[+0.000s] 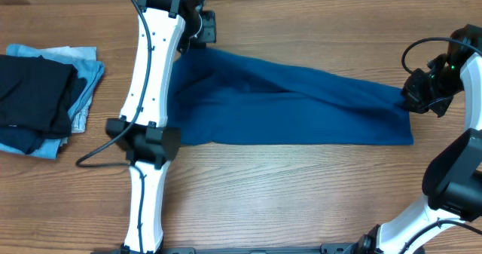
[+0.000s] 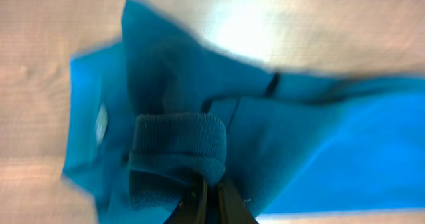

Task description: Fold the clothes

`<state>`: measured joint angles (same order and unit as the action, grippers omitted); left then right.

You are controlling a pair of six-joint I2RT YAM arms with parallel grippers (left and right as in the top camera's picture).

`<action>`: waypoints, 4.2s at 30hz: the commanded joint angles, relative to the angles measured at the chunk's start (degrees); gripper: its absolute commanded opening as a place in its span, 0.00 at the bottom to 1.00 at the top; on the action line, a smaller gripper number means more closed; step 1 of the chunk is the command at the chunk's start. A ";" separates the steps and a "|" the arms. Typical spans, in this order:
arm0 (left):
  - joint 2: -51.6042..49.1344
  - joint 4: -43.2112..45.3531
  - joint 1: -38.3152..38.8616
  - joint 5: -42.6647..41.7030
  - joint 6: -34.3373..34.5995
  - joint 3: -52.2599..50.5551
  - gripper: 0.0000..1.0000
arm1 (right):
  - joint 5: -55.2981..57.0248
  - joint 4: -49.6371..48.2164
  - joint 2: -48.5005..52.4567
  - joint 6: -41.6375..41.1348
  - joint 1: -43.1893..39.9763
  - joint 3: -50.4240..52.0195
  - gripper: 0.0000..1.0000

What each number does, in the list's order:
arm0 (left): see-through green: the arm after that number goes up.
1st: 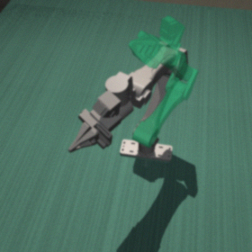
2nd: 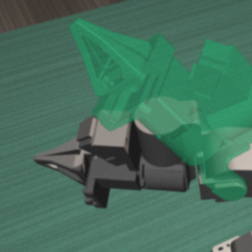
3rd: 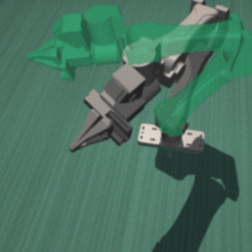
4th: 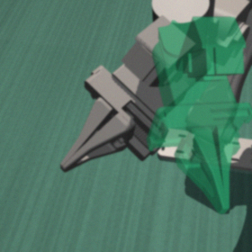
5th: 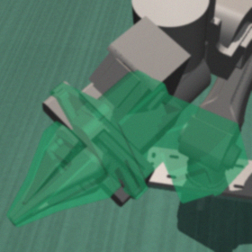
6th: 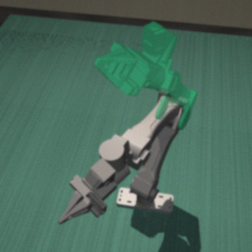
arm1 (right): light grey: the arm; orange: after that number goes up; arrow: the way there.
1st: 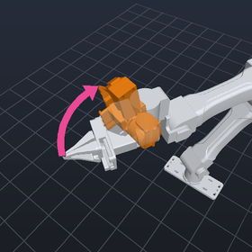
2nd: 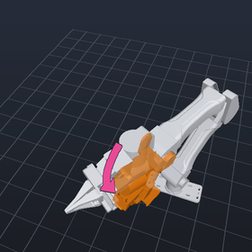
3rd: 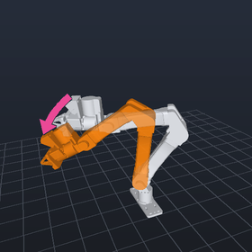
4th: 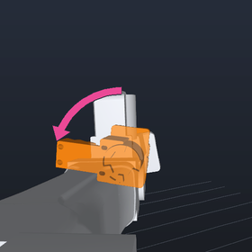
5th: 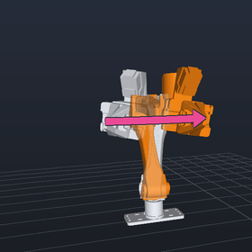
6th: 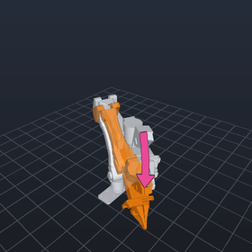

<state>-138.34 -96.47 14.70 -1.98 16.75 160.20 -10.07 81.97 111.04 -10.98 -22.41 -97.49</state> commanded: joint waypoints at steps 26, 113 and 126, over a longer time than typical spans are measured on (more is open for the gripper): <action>10.40 16.79 -8.15 13.88 5.55 -52.59 0.45 | 16.44 -11.26 1.27 -7.30 -0.55 12.04 0.23; 10.73 20.44 -4.17 7.04 2.47 -45.33 0.18 | -0.48 -38.18 0.31 7.76 5.31 15.52 0.19; 10.73 21.57 -4.87 5.81 7.10 -62.79 0.11 | 4.57 -46.42 0.35 4.92 5.38 29.49 0.15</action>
<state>-128.29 -75.16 10.52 3.01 21.74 101.16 -8.88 37.04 111.77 -5.19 -16.88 -70.57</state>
